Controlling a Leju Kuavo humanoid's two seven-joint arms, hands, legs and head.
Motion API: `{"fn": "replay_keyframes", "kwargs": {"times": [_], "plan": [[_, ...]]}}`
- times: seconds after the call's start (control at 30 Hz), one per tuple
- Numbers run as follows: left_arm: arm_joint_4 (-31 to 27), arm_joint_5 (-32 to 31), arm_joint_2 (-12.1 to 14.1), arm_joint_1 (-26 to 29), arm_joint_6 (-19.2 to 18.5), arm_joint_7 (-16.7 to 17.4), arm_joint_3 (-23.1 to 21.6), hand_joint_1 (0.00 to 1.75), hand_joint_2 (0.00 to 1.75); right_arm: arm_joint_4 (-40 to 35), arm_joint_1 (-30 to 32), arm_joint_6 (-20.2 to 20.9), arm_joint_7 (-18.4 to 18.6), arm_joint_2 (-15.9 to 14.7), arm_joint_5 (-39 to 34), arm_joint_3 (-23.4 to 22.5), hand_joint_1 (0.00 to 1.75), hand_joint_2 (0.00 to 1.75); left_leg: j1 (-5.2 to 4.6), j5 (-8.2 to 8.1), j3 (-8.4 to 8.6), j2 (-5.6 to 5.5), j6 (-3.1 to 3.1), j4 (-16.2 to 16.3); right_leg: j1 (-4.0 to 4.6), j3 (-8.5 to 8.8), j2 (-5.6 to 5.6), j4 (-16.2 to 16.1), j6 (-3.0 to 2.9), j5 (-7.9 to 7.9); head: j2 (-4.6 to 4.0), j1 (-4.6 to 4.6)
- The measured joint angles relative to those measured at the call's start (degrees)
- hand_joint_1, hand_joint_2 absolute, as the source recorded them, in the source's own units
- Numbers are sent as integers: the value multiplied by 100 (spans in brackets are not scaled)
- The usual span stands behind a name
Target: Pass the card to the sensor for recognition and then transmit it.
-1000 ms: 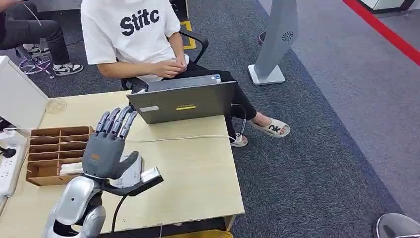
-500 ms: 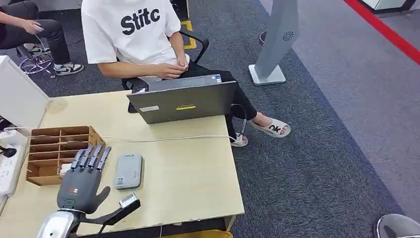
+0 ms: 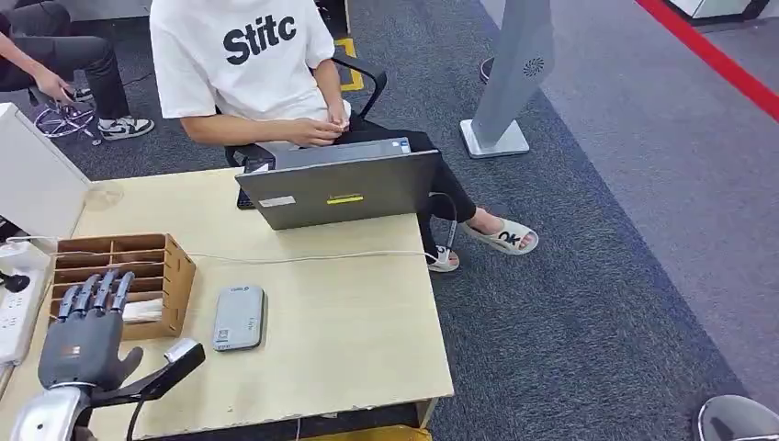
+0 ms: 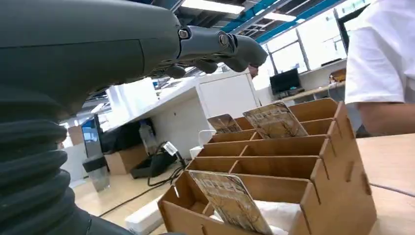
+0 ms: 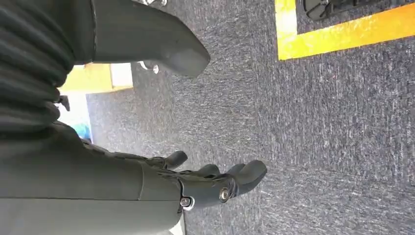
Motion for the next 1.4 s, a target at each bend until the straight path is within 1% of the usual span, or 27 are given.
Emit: {"fn": "replay_keyframes", "kwargs": {"times": [0.27, 0.63, 0.83, 1.0, 1.27, 1.4], "plan": [[138, 0, -39, -93, -42, 0, 197, 0, 175, -4, -3, 7, -26, 22, 29, -59, 0, 175, 1, 0, 2, 1, 0, 0, 0, -1, 2, 0, 0, 0, 0, -2], [219, 4, -61, -115, -105, -18, 289, 0, 175, -4, -2, 31, -37, 24, 79, -98, 0, 175, 0, 0, 1, 1, 0, 0, 0, -1, 2, 0, 0, 0, 0, -2], [457, 42, -61, -134, -212, -136, 498, 0, 175, -4, -3, 68, -61, 24, 164, -101, 0, 175, 1, 0, 2, 1, 0, 0, 0, -1, 2, 0, 0, 0, 0, 0], [741, 61, -50, -130, -217, -223, 531, 0, 175, -4, -2, 116, -147, 24, 230, -105, 0, 175, 1, 0, 0, 1, 0, 0, 0, 0, 1, 0, 0, 0, 0, -2], [977, 160, 33, -56, -112, -321, 612, 0, 175, -4, 4, 94, -201, 28, 252, -122, 0, 175, 0, 0, 0, 1, 0, 0, 0, -1, 1, 0, 0, 0, 0, -2], [1095, 301, 136, -18, 17, -321, 645, 0, 175, -2, 5, 37, -223, 42, 302, -138, 0, 175, 1, 0, 0, 1, 0, -1, 0, -1, 1, 0, 0, -1, 0, 0]]}}
